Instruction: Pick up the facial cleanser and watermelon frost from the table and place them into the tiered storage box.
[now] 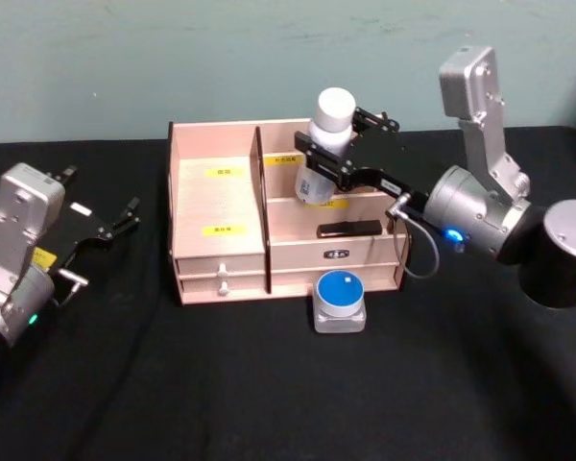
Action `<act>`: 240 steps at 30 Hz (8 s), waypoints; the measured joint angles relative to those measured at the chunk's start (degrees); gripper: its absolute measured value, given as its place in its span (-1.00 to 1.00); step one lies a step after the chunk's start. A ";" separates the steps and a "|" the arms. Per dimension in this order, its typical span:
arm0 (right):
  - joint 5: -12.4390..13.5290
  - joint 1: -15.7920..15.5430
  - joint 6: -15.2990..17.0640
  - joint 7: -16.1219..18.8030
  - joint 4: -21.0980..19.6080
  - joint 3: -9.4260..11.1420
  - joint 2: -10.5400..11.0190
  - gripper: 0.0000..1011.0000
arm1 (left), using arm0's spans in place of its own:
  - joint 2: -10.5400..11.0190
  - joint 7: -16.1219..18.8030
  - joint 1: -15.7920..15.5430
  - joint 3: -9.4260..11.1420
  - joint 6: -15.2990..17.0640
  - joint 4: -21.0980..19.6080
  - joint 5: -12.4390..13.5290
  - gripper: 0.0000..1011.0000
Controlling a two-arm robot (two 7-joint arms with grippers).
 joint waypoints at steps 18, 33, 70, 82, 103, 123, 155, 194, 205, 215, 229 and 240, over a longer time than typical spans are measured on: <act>-2.00 5.15 -2.63 0.39 9.15 -1.58 -3.15 0.17 | 0.00 0.00 0.00 0.00 0.00 0.00 0.00 1.00; -2.86 6.97 -3.63 1.03 13.22 -2.05 -5.04 0.17 | 0.00 0.00 0.00 0.00 0.00 0.00 0.00 1.00; -4.25 7.68 -1.22 1.53 16.11 -3.36 -5.67 0.18 | 0.00 0.00 0.00 0.00 0.00 0.00 0.00 1.00; -3.80 7.32 -1.66 1.76 15.51 -2.93 -5.47 0.85 | 0.00 0.00 0.00 0.00 0.00 0.00 0.00 1.00; -2.92 2.68 3.42 1.30 0.12 -1.77 0.67 0.98 | 0.00 0.00 0.00 0.00 0.00 0.00 0.00 1.00; 0.15 -5.69 7.15 -0.45 -15.12 0.32 7.85 0.98 | 0.00 0.00 0.00 0.00 0.00 0.00 0.00 1.00; 0.54 -20.09 15.71 -5.57 -25.99 1.54 13.47 0.98 | 0.00 0.00 0.00 0.00 0.00 0.00 0.00 1.00; -1.93 -24.77 20.55 -8.99 -22.22 2.79 8.73 0.98 | 0.00 0.00 0.00 0.00 0.00 0.00 0.00 1.00; -2.94 -21.99 20.37 -8.20 -18.31 1.37 6.51 0.98 | 0.00 0.00 0.00 0.00 0.00 0.00 0.00 1.00; -4.09 -20.12 20.35 -7.95 -15.74 0.45 5.19 0.98 | 0.00 0.00 0.00 0.00 0.00 0.00 0.00 1.00; -6.03 -18.18 20.57 -7.98 -13.31 0.14 3.70 0.98 | 0.00 0.00 0.00 0.00 0.00 0.00 0.00 1.00; -7.32 -16.94 20.06 -7.66 -11.41 -0.01 2.54 0.98 | 0.00 0.00 0.00 0.00 0.00 0.00 0.00 1.00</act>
